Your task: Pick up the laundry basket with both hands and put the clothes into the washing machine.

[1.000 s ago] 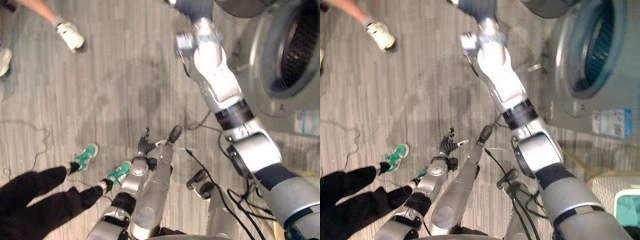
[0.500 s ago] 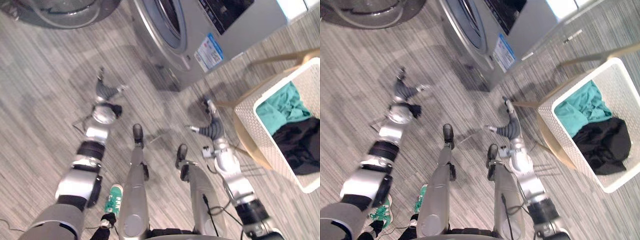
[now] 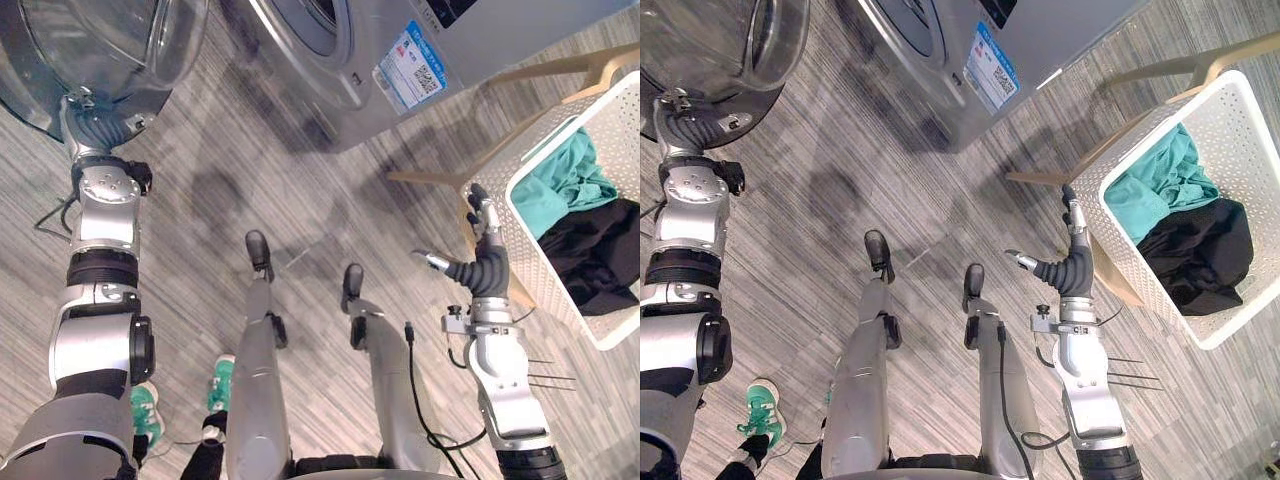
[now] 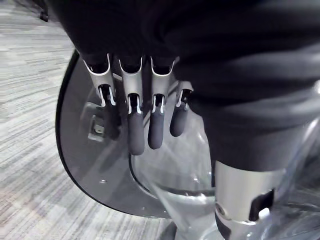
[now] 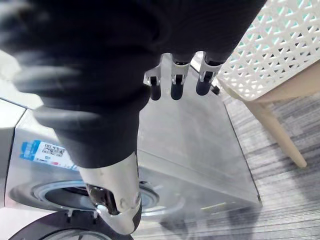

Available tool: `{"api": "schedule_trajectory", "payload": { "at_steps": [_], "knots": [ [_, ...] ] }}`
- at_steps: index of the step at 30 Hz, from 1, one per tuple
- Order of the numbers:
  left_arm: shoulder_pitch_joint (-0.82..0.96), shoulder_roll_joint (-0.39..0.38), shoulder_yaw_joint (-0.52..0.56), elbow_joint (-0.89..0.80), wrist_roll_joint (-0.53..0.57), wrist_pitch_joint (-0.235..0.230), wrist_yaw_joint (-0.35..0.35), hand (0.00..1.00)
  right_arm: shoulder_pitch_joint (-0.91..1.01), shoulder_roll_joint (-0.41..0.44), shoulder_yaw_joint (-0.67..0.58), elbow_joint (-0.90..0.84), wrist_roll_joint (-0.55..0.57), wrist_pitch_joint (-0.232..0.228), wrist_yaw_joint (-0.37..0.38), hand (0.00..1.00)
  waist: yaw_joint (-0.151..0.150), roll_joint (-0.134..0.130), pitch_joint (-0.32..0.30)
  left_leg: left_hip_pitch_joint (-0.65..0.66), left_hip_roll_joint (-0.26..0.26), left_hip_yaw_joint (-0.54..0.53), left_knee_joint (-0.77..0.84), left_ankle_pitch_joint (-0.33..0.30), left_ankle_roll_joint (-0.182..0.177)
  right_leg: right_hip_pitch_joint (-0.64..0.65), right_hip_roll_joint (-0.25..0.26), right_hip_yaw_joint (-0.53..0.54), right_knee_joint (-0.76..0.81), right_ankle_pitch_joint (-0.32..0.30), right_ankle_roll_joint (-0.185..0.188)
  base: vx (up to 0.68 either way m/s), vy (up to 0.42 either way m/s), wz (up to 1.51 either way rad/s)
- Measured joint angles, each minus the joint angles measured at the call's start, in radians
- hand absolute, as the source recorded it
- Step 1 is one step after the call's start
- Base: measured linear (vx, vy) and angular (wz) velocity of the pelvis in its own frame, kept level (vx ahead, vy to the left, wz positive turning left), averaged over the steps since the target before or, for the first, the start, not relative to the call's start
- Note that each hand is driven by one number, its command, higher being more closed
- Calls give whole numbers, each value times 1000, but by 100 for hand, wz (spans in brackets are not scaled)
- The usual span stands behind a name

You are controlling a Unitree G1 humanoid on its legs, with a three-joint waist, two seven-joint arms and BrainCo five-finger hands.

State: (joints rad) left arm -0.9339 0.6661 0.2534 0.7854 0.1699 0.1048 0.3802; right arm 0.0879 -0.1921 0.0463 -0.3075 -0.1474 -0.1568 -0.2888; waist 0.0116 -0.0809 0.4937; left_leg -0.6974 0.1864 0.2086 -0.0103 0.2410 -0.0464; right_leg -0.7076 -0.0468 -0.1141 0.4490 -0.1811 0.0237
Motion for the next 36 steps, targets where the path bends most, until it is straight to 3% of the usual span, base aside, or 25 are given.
{"api": "schedule_trajectory", "payload": {
  "at_steps": [7,12,15,16,20,22,23,26,28,30,31,33,35,36],
  "knots": [
    [51,19,42,-78,-1,-2,37,0,6,1,1,-41,1,-23,0,0,-3,0,0,-2,-11,28,48,-6,9,21,-20,-7,11,-5,1,33,4,9],
    [314,-101,43,-269,-67,-48,35,0,-3,16,2,-96,0,-21,-6,0,3,0,-2,72,1,53,131,-67,13,135,-25,-18,4,-26,0,1,-11,5],
    [535,-257,13,-374,-130,-75,16,0,-14,20,-17,-113,-1,4,-13,0,7,1,-11,142,3,76,166,-108,12,207,-29,-2,4,-40,2,-21,9,-18],
    [669,-353,-32,-385,-145,-89,-21,0,-11,23,-39,-110,-1,20,-12,0,5,4,-77,157,4,94,183,-136,11,217,-33,11,3,-47,5,11,13,-17],
    [854,-474,-102,-363,-161,-118,-114,0,-16,32,-82,-94,-2,33,-3,0,3,9,-161,253,8,144,189,-166,6,284,-30,63,-20,-50,10,58,-3,-38],
    [919,-499,-138,-287,-158,-134,-155,0,-25,36,-99,-39,-2,36,10,0,2,14,-217,311,8,188,188,-182,2,320,-19,117,-46,-40,19,90,10,-84],
    [955,-521,-142,-200,-153,-135,-184,0,-33,36,-119,20,-3,40,16,0,-7,30,-253,353,16,228,187,-198,0,348,-3,165,-83,-18,26,76,18,-91],
    [997,-540,-142,-96,-122,-134,-207,0,-71,36,-146,131,-6,59,32,0,-33,52,-280,411,30,290,181,-224,-4,378,18,254,-159,36,42,88,39,-126],
    [1024,-541,-140,-28,-97,-131,-213,0,-99,37,-153,199,-14,78,34,0,-40,53,-279,479,61,394,180,-255,-10,386,-8,178,-210,82,38,46,29,-152],
    [1076,-542,-141,5,-38,-131,-242,0,-91,38,-153,249,-21,80,41,0,-53,58,-284,591,84,495,192,-301,-44,453,-89,-68,-231,94,-2,62,53,-133],
    [1082,-541,-140,20,-32,-131,-246,0,-82,37,-155,253,-21,80,43,0,-53,61,-291,610,96,514,202,-311,-59,469,-95,-99,-238,99,0,104,39,-115],
    [1087,-539,-141,61,1,-130,-247,0,-57,34,-162,253,-24,76,51,0,-57,76,-318,638,134,549,247,-334,-84,483,-67,-88,-243,110,17,134,-58,-81],
    [1087,-537,-136,73,33,-130,-246,0,-17,26,-164,260,-29,76,58,0,-54,94,-331,647,241,561,399,-361,-105,497,-10,-44,-236,81,-6,181,-163,-84],
    [1088,-537,-134,73,39,-130,-246,0,-9,25,-163,268,-33,77,62,0,-52,95,-331,633,278,533,476,-357,-97,510,0,-36,-231,76,-12,201,-170,-75]
  ]
}}
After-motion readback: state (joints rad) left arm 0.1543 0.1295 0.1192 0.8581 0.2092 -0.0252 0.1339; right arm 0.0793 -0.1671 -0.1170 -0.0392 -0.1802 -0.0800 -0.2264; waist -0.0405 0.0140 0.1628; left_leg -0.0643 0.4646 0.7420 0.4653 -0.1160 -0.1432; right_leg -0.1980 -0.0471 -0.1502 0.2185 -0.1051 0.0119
